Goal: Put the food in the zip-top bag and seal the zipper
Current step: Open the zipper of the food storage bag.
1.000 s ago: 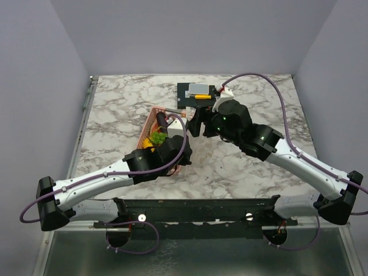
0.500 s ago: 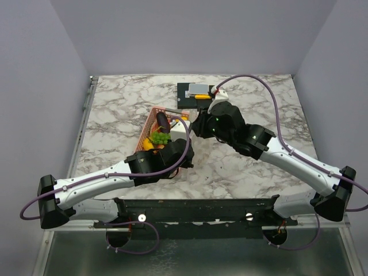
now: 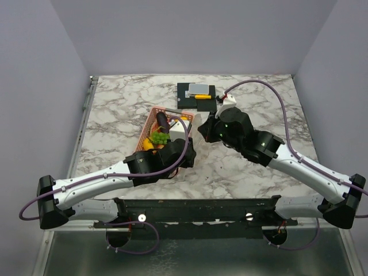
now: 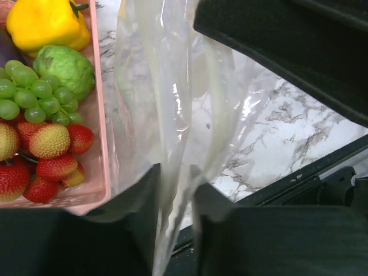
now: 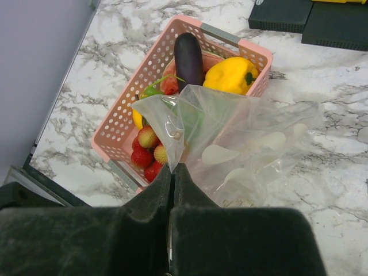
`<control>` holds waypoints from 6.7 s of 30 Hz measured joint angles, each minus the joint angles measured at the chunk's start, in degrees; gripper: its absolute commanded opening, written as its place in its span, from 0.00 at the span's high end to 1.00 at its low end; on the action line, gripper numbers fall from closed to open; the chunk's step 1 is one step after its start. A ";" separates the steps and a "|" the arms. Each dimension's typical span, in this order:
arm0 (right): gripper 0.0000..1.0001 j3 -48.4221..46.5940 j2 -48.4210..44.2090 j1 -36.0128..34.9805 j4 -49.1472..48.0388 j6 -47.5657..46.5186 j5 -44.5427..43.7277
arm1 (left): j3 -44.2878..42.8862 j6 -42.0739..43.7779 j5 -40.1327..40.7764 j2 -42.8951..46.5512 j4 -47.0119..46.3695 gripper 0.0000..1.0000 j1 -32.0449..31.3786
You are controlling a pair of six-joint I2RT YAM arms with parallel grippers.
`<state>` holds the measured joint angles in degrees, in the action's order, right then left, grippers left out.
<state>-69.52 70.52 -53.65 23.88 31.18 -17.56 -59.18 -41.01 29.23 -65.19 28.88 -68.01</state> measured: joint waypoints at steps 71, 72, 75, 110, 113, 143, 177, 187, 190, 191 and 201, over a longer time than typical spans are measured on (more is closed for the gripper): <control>0.99 16.87 -18.43 0.00 -10.49 -5.01 2.95 | 3.43 -2.10 -11.91 0.57 -7.02 0.93 0.00; 0.99 17.03 -18.43 0.00 -10.49 -4.85 2.82 | 3.41 -1.99 -11.91 0.66 -7.02 0.96 0.00; 0.99 17.59 -18.43 0.00 -10.38 -4.50 2.47 | 3.39 -1.73 -11.91 1.05 -7.02 1.00 0.00; 0.48 24.52 -33.20 0.00 4.15 1.99 -2.29 | -1.36 -1.14 0.17 1.01 1.86 1.00 0.00; 0.47 22.80 -33.29 0.00 5.68 2.54 -1.88 | -1.36 -1.14 0.20 -0.11 2.47 1.00 0.00; 0.31 4.17 -12.31 -3.32 12.33 5.51 2.10 | -2.34 -4.81 5.38 -1.97 3.02 1.00 0.00; 0.99 -7.08 3.65 -12.70 22.97 9.97 -22.34 | 0.07 -9.22 8.13 0.37 1.09 1.00 -0.02; 0.99 -7.04 3.61 -13.97 22.93 9.94 -23.37 | 0.07 -8.74 8.33 0.37 0.94 0.56 -0.11; 0.99 -6.47 3.34 -14.29 22.77 9.92 -23.34 | 0.02 -8.28 8.55 0.35 0.92 0.51 -0.11; 0.99 -6.23 3.21 -14.34 22.73 9.92 -23.34 | -0.09 -7.98 8.68 0.24 0.92 0.50 -0.11; 0.99 -4.59 2.21 -15.06 22.49 9.90 -23.34 | -4.98 -5.60 8.98 -4.35 0.63 0.71 -0.11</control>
<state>-74.11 72.73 -68.71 46.37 41.08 -40.91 -64.16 -46.61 38.22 -69.54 29.52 -68.12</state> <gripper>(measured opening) 0.015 0.430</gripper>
